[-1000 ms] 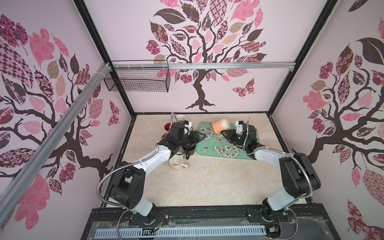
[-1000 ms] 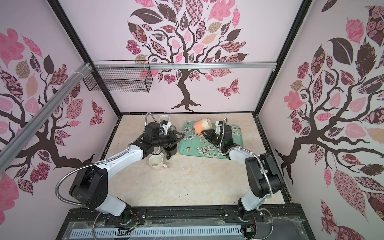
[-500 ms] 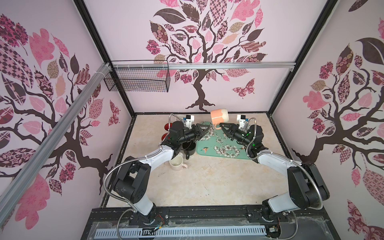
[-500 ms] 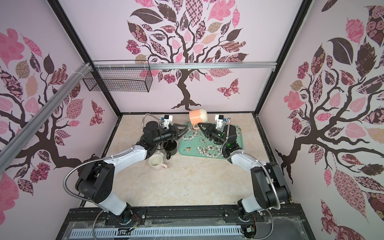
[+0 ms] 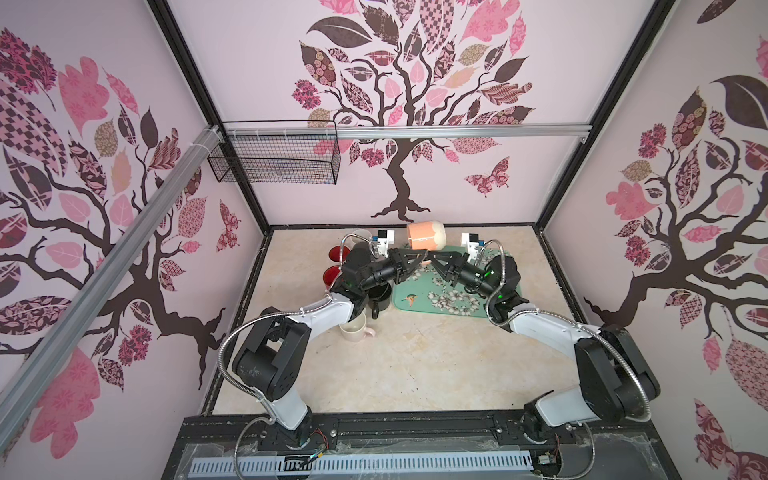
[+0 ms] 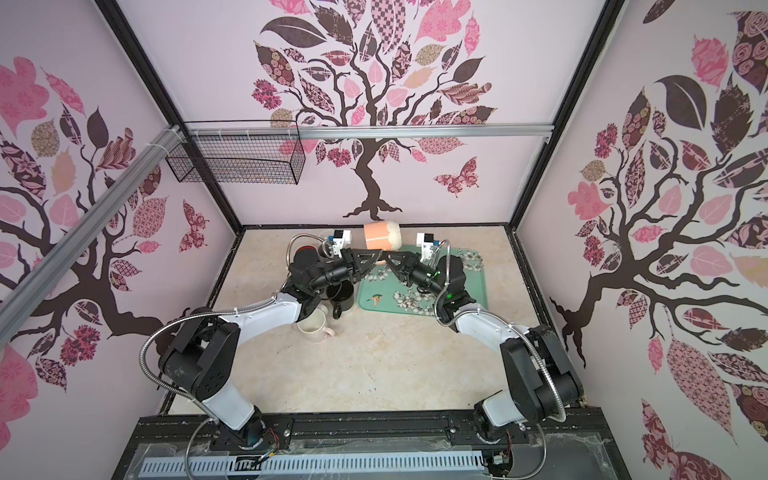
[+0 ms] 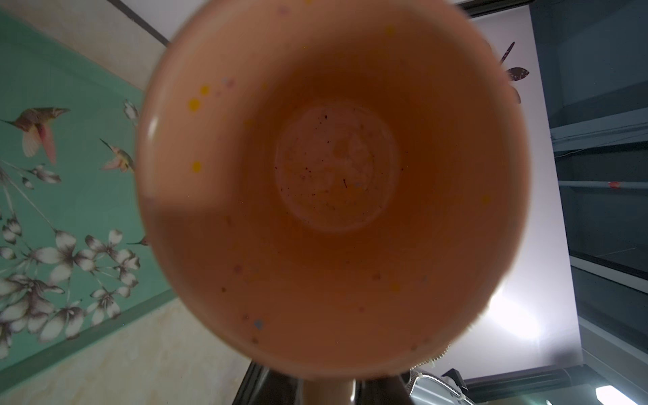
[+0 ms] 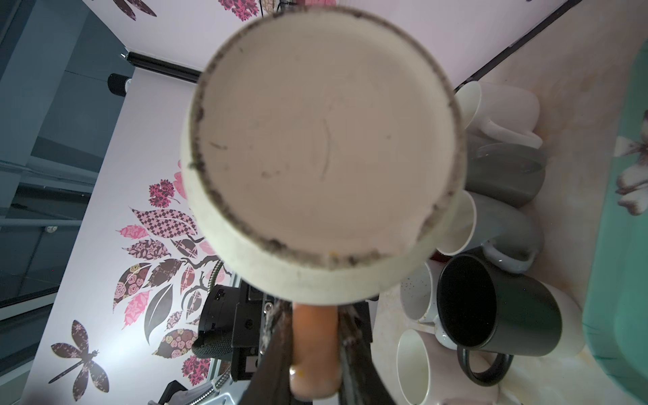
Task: Turn the mug right side up
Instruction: Place the mug at the center of the table.
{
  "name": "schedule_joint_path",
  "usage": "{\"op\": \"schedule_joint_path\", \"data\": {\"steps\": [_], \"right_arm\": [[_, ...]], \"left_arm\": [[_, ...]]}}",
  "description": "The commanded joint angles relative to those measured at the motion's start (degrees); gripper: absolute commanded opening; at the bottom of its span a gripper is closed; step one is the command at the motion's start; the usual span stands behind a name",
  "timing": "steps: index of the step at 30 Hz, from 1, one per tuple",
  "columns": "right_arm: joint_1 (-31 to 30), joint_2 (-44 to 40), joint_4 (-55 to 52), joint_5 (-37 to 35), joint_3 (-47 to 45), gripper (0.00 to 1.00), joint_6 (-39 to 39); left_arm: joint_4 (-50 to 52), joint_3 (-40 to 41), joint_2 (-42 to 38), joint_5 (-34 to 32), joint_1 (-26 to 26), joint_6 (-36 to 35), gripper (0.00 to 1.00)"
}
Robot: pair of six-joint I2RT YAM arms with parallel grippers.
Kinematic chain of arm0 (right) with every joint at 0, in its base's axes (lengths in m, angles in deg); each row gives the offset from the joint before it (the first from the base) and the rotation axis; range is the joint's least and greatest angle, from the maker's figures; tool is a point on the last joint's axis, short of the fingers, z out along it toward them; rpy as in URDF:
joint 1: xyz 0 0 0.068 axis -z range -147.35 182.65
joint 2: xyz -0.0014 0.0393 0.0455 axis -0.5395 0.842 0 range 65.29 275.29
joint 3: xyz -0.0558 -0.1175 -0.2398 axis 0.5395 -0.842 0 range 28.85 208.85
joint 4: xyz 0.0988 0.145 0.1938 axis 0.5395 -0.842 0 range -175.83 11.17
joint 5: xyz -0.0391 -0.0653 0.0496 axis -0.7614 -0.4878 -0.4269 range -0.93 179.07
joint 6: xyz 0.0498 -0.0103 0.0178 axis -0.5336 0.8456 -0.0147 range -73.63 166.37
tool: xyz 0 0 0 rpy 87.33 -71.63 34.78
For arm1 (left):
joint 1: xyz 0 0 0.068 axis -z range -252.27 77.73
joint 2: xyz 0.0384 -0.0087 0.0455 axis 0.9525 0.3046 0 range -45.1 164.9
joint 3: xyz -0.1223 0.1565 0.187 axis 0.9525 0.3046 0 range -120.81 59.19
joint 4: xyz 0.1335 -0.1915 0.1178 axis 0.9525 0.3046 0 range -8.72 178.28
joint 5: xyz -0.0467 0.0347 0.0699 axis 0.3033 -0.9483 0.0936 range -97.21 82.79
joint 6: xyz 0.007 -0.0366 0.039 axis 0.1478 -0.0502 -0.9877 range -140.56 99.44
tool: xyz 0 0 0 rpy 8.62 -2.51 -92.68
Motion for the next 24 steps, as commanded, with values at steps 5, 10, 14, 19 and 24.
{"op": "schedule_joint_path", "data": {"steps": [5,10,14,19,24], "right_arm": [[-1.6,-5.4,3.2,0.2,0.3,0.0,3.1],[-1.7,-6.3,-3.2,0.9,1.2,0.14,6.9],[-1.7,-8.3,-12.3,-0.1,1.2,0.45,13.0],[-1.7,-12.2,-25.4,-3.6,0.2,0.57,21.2],[-1.7,-18.0,-39.3,-10.2,-0.7,0.61,31.9]], "left_arm": [[-1.3,3.0,-3.5,0.0,0.1,-0.8,0.0],[2.6,3.6,-5.6,0.2,0.2,-3.7,0.0],[7.3,5.0,-7.9,0.0,0.2,-7.1,0.0],[16.5,8.1,-10.0,0.1,0.3,-12.3,0.0],[29.6,10.4,-13.3,-1.0,2.3,-21.3,0.0]]}}
